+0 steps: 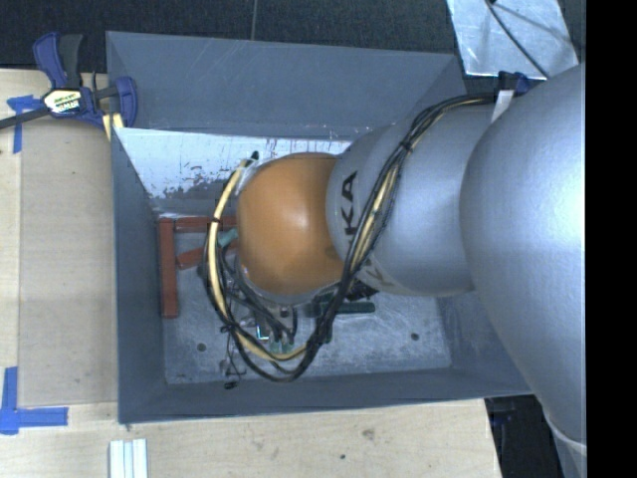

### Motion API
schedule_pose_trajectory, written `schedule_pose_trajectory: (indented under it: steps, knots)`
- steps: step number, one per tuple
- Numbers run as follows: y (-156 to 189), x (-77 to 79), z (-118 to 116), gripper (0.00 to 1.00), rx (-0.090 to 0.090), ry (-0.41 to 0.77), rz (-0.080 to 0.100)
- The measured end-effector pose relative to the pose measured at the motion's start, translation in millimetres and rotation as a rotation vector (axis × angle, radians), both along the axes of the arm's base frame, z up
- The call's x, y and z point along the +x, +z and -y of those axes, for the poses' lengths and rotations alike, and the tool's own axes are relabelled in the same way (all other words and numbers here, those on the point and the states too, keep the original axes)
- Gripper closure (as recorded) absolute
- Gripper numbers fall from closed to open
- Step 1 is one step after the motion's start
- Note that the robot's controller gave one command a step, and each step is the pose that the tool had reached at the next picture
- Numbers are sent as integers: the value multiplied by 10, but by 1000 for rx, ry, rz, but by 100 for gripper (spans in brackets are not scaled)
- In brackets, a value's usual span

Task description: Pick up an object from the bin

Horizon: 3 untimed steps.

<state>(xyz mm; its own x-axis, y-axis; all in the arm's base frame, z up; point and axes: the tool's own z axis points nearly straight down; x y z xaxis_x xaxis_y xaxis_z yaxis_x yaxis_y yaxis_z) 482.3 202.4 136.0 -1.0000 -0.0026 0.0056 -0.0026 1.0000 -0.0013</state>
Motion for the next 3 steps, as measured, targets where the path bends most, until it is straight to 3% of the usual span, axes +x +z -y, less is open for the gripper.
schedule_pose_trajectory:
  steps: [1, 2, 3]
  knots:
    - [570, 497, 702, 0, 0, 208, 14]
    - [-32, 124, 1166, 0, 1, 209, 5]
    - [-432, 206, 1547, 0, 1, 302, 3]
